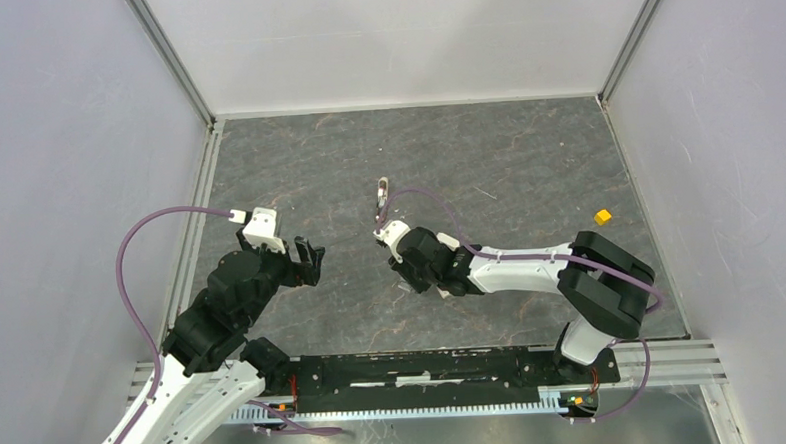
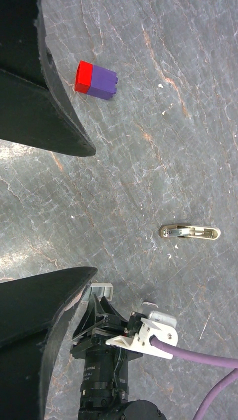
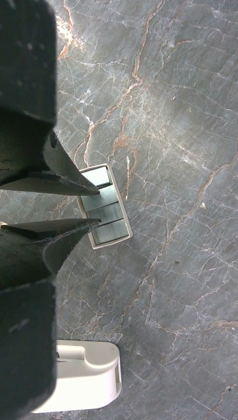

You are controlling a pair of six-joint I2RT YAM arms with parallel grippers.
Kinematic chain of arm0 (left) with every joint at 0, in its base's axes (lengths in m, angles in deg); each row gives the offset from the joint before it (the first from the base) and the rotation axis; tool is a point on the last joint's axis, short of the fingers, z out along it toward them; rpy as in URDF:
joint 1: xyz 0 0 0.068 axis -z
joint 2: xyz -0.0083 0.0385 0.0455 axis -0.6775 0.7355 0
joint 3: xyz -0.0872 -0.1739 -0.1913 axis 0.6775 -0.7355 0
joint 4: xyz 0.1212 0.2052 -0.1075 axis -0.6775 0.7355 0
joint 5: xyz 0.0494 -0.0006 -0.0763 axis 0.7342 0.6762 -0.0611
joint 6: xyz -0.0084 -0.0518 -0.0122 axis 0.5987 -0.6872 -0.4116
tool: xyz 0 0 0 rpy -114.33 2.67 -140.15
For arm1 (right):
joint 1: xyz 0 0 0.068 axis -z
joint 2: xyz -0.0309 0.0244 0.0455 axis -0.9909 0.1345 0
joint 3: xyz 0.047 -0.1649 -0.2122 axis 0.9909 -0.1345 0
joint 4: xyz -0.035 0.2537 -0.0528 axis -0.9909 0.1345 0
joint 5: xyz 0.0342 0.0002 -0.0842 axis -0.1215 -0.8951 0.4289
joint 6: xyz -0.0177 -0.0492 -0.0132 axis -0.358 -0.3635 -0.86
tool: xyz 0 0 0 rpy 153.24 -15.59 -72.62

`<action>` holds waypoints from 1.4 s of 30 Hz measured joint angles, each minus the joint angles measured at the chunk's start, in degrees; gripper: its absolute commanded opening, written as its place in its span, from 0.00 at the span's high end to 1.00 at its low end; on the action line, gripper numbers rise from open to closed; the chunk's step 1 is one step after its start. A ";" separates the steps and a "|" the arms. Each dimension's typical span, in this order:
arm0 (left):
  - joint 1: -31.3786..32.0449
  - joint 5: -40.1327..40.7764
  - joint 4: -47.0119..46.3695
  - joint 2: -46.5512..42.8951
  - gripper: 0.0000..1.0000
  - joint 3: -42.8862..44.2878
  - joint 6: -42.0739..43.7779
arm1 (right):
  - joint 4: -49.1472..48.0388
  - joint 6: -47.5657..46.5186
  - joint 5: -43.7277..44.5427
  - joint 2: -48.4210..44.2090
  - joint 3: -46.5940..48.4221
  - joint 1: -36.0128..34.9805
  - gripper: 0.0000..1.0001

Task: Load the staples into the stapler

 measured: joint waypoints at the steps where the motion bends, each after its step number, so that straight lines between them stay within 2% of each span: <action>1: 0.00 -0.02 0.00 0.00 0.12 0.00 0.00 | 0.09 0.00 -0.15 0.00 0.00 0.04 0.70; 16: 0.00 0.00 0.00 -0.02 0.12 0.00 0.00 | -0.66 0.22 -3.78 0.85 0.00 1.03 0.67; 35: 0.00 0.02 0.00 -0.13 0.12 0.00 0.00 | -1.90 2.29 -8.15 1.16 0.00 2.49 0.77; 42: 0.00 0.02 0.00 -0.09 0.12 -0.02 0.00 | -4.87 5.62 -16.90 -1.22 -1.20 2.56 0.77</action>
